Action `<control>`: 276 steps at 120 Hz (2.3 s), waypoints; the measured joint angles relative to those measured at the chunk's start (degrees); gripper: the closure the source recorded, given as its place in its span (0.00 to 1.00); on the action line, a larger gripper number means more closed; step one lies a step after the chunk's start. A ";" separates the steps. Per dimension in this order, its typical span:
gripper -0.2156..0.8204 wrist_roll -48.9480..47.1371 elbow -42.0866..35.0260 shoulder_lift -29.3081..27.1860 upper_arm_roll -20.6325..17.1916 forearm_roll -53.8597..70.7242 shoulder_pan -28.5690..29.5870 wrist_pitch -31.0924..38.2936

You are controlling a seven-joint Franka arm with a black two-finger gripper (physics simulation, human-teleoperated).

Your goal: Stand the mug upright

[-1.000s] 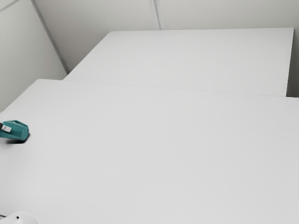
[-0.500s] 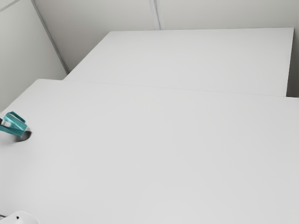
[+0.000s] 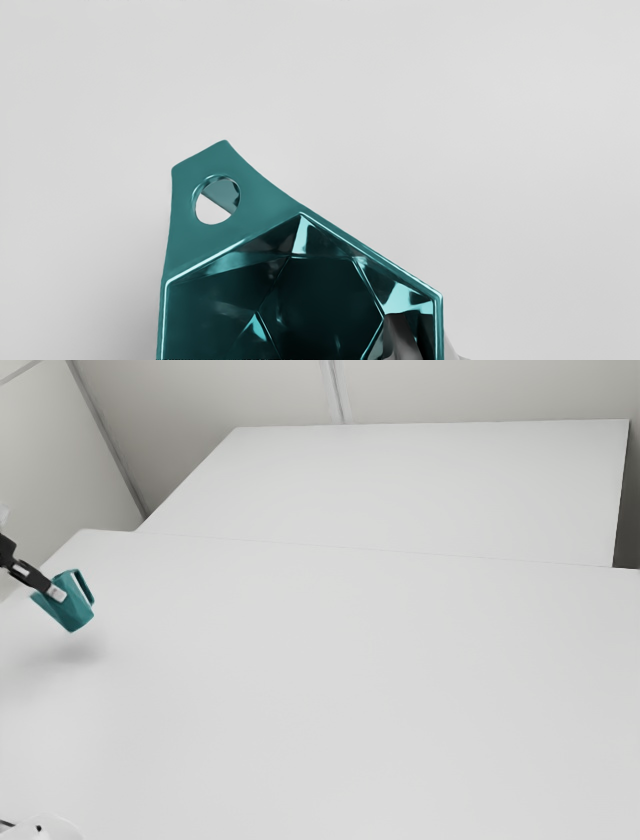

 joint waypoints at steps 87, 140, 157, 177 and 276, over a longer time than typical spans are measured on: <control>0.95 -9.73 -34.39 -24.05 -23.65 -3.56 0.36 31.41; 0.95 -12.13 -43.19 -29.32 -28.85 -11.53 -4.38 42.73; 0.95 -12.55 -45.91 -30.10 -30.68 -13.91 -4.57 46.01; 0.95 -12.92 -48.88 -31.79 -31.31 -16.17 -5.83 48.39; 0.95 -13.80 -53.72 -31.84 -32.71 -20.23 -8.47 52.46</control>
